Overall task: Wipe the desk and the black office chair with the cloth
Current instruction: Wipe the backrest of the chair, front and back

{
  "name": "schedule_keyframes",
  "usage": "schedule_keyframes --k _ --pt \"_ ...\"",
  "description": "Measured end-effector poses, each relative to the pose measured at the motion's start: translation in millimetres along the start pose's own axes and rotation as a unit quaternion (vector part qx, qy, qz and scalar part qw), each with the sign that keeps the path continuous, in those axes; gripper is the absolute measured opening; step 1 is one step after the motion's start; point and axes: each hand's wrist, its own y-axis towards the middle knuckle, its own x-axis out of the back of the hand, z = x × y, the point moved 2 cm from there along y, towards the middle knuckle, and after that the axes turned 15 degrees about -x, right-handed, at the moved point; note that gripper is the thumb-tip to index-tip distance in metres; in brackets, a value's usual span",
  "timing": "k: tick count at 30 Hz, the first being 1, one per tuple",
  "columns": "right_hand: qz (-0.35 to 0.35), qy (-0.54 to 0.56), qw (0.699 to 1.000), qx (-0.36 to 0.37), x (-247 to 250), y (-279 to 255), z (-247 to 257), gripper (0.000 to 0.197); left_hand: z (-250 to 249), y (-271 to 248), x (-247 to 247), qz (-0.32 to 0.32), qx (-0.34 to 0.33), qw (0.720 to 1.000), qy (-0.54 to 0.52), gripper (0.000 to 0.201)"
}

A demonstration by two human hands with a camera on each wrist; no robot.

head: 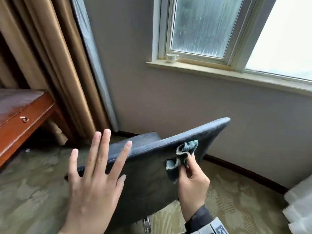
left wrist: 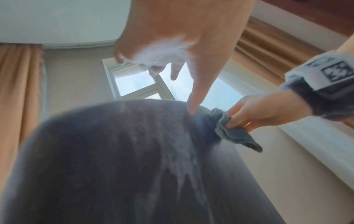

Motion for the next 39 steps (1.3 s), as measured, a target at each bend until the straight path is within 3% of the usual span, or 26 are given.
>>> schedule_keyframes --k 2,4,7,10,13,16,20,23,24,25,26,27,29,30,31,32,33,35,37,39 --pt "-0.002 0.037 0.999 0.000 4 -4 27 0.051 1 3 -1 0.058 0.030 0.997 -0.042 0.061" --pt "0.008 0.026 0.998 0.054 7 -7 47 0.047 -6 3 -3 0.077 0.040 0.994 -0.066 0.059" --pt "0.064 -0.085 0.984 0.146 2 -3 62 0.049 -13 14 0 0.089 0.057 0.990 -0.088 0.060" --pt "0.097 -0.154 0.971 0.154 1 11 62 0.054 -19 32 6 0.119 0.069 0.984 -0.111 0.063" --pt "0.143 -0.093 0.984 0.051 11 23 72 0.056 -27 46 11 0.150 0.064 0.976 -0.141 0.063" --pt "0.206 0.031 0.975 -0.080 18 33 86 0.046 -30 55 12 0.147 0.070 0.964 -0.210 0.056" --pt "0.269 0.186 0.914 -0.241 19 50 105 0.033 -33 67 17 0.161 0.065 0.946 -0.273 0.042" --pt "0.291 0.286 0.863 -0.298 18 53 123 0.029 -34 74 15 0.210 0.084 0.907 -0.356 0.043" --pt "0.297 0.327 0.837 -0.324 12 52 126 0.028 -30 74 13 0.225 0.101 0.878 -0.410 0.043" --pt "0.337 0.364 0.788 -0.367 4 48 141 0.026 -25 74 9 0.225 0.137 0.835 -0.483 0.042" --pt "0.369 0.382 0.761 -0.373 -2 43 150 0.025 -16 76 9 0.202 0.194 0.782 -0.557 0.040" --pt "0.382 0.396 0.744 -0.379 -11 37 155 0.030 -4 75 7 0.169 0.264 0.727 -0.611 0.040" --pt "0.395 0.369 0.743 -0.394 -38 20 155 0.039 26 72 6 0.105 0.397 0.597 -0.689 0.043" --pt "0.432 0.364 0.710 -0.420 -53 5 160 0.042 42 68 7 0.085 0.436 0.532 -0.721 0.045" --pt "0.446 0.362 0.692 -0.437 -67 -9 167 0.043 59 66 10 0.073 0.449 0.487 -0.746 0.046" --pt "0.435 0.350 0.691 -0.459 -81 -23 172 0.044 74 61 13 0.070 0.444 0.478 -0.755 0.043" --pt "0.436 0.357 0.675 -0.477 -95 -36 178 0.049 92 54 16 0.065 0.438 0.493 -0.749 0.035" --pt "0.451 0.358 0.654 -0.491 -126 -62 191 0.066 128 33 18 0.043 0.452 0.551 -0.700 0.022" --pt "0.477 0.318 0.655 -0.491 -160 -81 201 0.073 168 7 17 0.019 0.469 0.594 -0.654 0.011" --pt "0.513 0.260 0.674 -0.463 -200 -99 207 0.060 214 -17 19 0.006 0.488 0.618 -0.617 0.006"
